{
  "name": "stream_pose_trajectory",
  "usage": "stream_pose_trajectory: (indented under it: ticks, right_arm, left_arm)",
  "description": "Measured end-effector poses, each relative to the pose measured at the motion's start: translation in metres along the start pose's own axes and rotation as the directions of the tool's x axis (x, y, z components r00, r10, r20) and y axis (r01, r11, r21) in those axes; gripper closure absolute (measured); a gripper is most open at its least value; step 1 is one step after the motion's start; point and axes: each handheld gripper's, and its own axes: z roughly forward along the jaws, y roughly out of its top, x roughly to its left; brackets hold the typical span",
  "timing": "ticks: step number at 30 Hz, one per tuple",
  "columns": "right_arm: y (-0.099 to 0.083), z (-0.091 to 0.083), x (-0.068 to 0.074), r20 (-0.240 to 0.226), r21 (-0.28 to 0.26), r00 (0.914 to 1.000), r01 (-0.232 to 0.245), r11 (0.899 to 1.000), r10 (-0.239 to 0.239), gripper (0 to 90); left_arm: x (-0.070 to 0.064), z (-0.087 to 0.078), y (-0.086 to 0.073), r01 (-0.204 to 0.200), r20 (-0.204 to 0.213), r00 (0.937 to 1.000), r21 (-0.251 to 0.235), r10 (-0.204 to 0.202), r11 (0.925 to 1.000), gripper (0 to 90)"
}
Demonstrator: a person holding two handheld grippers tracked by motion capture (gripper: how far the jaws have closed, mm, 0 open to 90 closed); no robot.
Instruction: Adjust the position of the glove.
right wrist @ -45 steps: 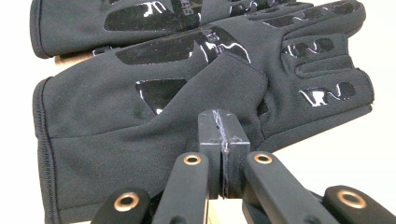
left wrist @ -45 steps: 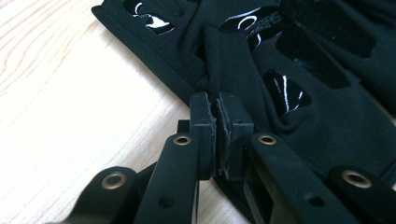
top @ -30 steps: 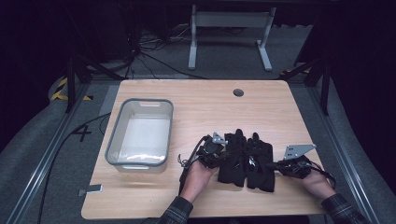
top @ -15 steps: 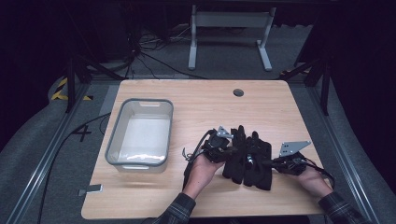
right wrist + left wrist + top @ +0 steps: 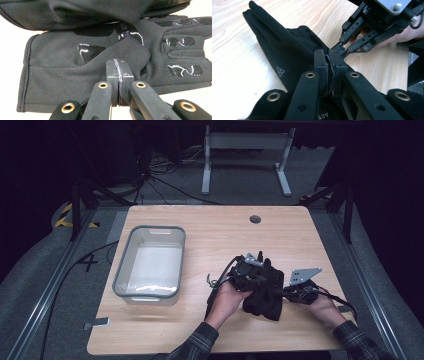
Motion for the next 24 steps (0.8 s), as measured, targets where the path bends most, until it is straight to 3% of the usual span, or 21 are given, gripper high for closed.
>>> stream_pose_trajectory:
  ticks: [5,8,14,20,24]
  right_arm:
    - [-0.002,-0.022,-0.005,0.032,-0.052,0.9992,-0.020,0.998,0.022,90.0]
    - [-0.013,-0.032,-0.009,0.044,-0.041,0.9977,-0.049,0.998,0.051,90.0]
    - [-0.020,-0.026,-0.007,0.016,-0.013,0.9986,-0.051,0.999,0.051,90.0]
    - [-0.020,-0.025,-0.008,0.019,-0.010,0.9983,-0.054,0.998,0.055,90.0]
    - [-0.020,-0.027,-0.009,0.029,-0.014,0.9981,-0.055,0.998,0.055,90.0]
  left_arm:
    - [-0.001,0.003,0.000,0.000,0.001,1.0000,0.005,0.000,1.0000,86.3]
    - [-0.002,0.005,0.000,0.003,0.002,1.0000,0.006,-0.003,1.0000,86.2]
    - [-0.008,0.012,0.001,-0.011,0.008,0.9999,0.015,0.011,0.9998,85.8]
    - [-0.011,0.020,0.003,-0.021,0.027,0.9994,0.018,0.021,0.9996,84.4]
    - [-0.014,0.022,0.006,-0.023,0.062,0.9978,0.008,0.023,0.9997,79.6]
